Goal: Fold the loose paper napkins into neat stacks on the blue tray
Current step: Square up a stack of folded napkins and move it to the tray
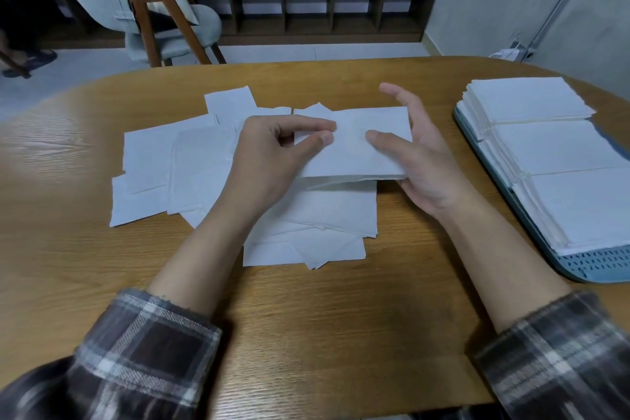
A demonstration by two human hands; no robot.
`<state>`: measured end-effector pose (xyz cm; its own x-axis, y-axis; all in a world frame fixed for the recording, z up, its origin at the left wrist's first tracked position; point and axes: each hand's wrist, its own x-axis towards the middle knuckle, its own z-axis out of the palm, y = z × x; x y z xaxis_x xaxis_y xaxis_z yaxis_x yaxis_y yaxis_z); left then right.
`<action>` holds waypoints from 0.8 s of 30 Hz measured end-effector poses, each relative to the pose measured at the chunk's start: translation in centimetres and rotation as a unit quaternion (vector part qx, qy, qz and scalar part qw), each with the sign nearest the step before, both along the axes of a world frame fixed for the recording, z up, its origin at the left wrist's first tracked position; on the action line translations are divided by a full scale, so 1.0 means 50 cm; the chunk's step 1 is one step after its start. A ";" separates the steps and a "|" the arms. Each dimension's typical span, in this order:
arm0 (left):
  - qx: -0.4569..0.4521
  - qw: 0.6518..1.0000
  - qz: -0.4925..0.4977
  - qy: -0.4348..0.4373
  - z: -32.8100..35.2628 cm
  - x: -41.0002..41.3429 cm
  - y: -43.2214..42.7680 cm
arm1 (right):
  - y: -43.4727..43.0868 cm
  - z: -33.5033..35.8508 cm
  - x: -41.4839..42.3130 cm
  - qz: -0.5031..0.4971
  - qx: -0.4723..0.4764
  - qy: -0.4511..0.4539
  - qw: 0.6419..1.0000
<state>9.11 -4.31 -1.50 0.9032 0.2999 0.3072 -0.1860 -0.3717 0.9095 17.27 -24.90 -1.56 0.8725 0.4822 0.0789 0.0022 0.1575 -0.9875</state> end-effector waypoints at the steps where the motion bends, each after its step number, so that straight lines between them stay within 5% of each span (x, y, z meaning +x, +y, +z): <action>1: -0.005 1.000 0.002 0.002 0.001 0.000 -0.002 | 0.000 -0.001 0.000 -0.002 -0.004 -0.009 1.000; 9: 0.000 1.000 0.017 0.015 0.007 -0.008 -0.013 | -0.003 -0.004 0.002 -0.019 -0.051 -0.073 0.996; 13: -0.023 0.997 -0.005 0.070 0.017 -0.008 -0.012 | -0.012 0.001 0.002 0.012 0.072 0.000 0.997; 17: 0.000 0.999 -0.031 0.039 0.022 -0.013 -0.020 | -0.007 -0.009 0.004 -0.064 -0.103 -0.147 0.982; 21: 0.050 0.999 0.010 0.011 0.007 -0.006 -0.011 | -0.006 -0.007 0.004 0.002 -0.060 -0.116 0.991; 24: 0.064 0.998 0.007 0.017 0.002 -0.004 -0.011 | -0.008 -0.010 0.004 -0.048 -0.123 -0.144 0.981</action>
<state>8.91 -4.84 -1.40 0.9100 0.2722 0.3128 -0.1499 -0.4875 0.8602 17.45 -25.29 -2.05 0.8730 0.4348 0.2210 0.2907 -0.0999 -0.9516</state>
